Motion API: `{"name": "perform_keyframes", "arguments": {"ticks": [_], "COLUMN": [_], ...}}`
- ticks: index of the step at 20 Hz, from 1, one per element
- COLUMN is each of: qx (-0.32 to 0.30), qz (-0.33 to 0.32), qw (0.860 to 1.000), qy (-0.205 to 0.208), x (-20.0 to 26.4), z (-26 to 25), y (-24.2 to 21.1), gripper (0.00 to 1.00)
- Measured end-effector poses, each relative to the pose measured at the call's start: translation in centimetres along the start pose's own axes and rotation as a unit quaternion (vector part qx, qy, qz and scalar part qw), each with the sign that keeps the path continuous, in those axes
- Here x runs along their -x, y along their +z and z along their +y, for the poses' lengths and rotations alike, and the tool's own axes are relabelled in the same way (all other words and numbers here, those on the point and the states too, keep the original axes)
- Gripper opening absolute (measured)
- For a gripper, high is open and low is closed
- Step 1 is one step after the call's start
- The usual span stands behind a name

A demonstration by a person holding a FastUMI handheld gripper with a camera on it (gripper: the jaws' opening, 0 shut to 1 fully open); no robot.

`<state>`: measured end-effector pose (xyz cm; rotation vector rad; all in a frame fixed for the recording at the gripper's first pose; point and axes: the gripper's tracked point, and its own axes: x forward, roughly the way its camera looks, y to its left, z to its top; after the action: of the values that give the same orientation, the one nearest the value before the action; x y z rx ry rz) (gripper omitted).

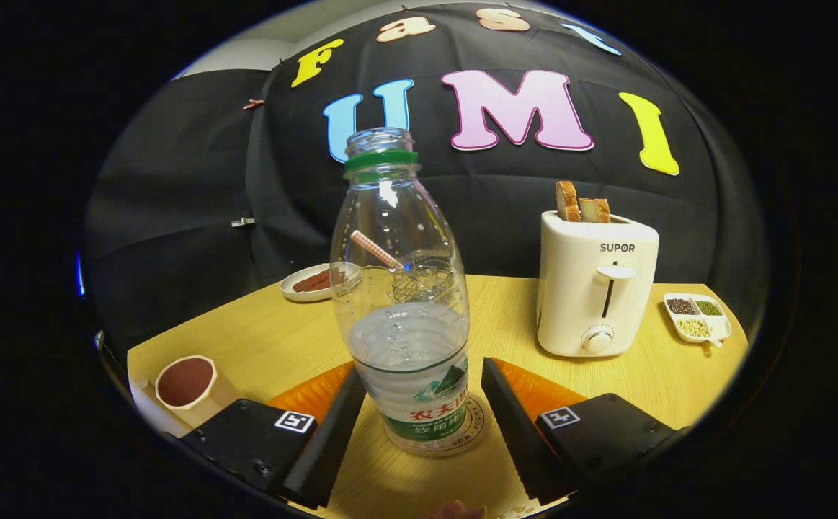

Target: Take the bottle from table, then pour the juice into the cup, finally place the bottle on the coaster

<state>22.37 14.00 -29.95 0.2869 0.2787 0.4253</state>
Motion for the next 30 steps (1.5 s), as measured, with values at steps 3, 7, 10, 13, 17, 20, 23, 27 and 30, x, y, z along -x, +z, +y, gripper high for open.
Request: {"name": "perform_keyframes", "arguments": {"ticks": [3, 7, 10, 13, 17, 20, 23, 27, 30], "qx": [-0.001, 0.008, 0.009, 0.013, 0.021, 0.027, 0.040, 0.077, 0.082], "qz": [0.004, 0.006, 0.004, 0.001, -0.016, -0.034, -0.050, -0.075, -0.096], "qw": [1.000, 1.000, 1.000, 1.000, 0.999, 0.999, 0.997, 0.992, 0.990], "qy": [-0.004, -0.013, -0.012, -0.013, -0.019, -0.029, -0.040, -0.060, -0.067], "x": [1.0, 3.6, 6.2, 9.2, 13.1, 15.5, 17.8, 21.2, 23.5], "z": [0.1, 0.6, 1.5, 2.4, 3.6, 4.3, 4.8, 5.0, 5.4], "y": [0.0, 0.8, 2.5, 5.0, 9.9, 13.6, 16.6, 20.4, 23.0], "gripper": [0.98, 0.98, 0.98, 0.98, 0.98, 0.98, 0.98, 0.97, 0.96]}}
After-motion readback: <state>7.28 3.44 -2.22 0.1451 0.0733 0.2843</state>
